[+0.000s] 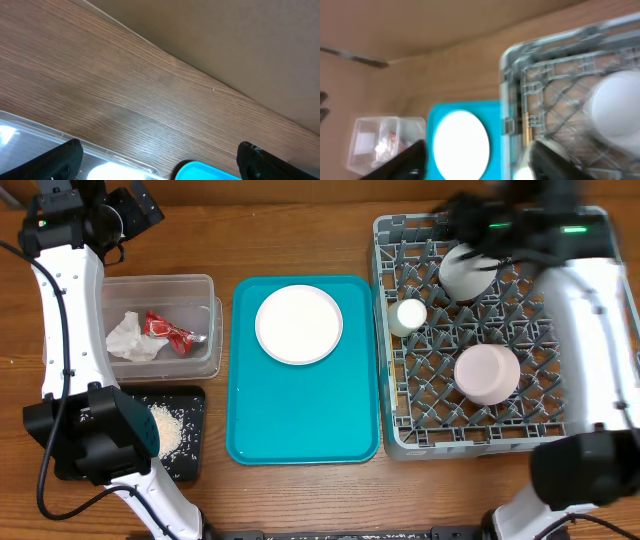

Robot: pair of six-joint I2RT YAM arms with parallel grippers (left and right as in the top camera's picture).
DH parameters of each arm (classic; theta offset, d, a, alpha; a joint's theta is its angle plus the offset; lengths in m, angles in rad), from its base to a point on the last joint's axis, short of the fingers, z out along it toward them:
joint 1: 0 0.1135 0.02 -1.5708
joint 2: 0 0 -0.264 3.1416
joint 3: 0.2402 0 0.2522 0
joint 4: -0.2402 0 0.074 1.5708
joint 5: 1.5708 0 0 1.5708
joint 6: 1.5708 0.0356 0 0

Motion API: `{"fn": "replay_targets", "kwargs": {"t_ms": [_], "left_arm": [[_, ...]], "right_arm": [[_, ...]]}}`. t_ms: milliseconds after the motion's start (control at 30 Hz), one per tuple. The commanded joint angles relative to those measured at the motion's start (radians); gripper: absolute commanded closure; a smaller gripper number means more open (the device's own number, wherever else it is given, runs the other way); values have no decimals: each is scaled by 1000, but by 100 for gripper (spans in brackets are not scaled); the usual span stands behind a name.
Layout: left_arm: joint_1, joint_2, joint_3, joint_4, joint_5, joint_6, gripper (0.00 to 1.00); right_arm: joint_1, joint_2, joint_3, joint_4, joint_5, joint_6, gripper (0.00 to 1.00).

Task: Sort waste into correct bins and load items into the dishwasher
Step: 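Move the right gripper left toward the white plate on the teal tray, then lower the right gripper onto the white plate rim and grip it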

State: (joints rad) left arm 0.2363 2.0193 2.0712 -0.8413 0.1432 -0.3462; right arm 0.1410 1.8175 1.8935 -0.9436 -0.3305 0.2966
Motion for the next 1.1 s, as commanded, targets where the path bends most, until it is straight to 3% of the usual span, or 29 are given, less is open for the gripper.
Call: {"fn": "replay_targets", "kwargs": {"t_ms": [0, 33, 133, 233, 467, 967, 1067], "left_arm": [[-1, 13, 26, 0, 14, -17, 0], [-1, 13, 26, 0, 14, -17, 0], [-1, 13, 26, 0, 14, -17, 0], [-1, 13, 26, 0, 14, -17, 0], [-1, 13, 26, 0, 14, -17, 0], [-1, 13, 26, 0, 14, -17, 0], [-1, 13, 26, 0, 14, -17, 0]], "right_arm": [[167, 40, 18, 0, 413, -35, 52], [205, 53, 17, 0, 470, -35, 54], [293, 93, 17, 0, 577, -35, 73], [344, 138, 17, 6, 576, -34, 77], [377, 252, 17, 55, 576, -34, 67], [377, 346, -18, 62, 478, -35, 64], [377, 351, -44, 78, 459, -35, 60]]}}
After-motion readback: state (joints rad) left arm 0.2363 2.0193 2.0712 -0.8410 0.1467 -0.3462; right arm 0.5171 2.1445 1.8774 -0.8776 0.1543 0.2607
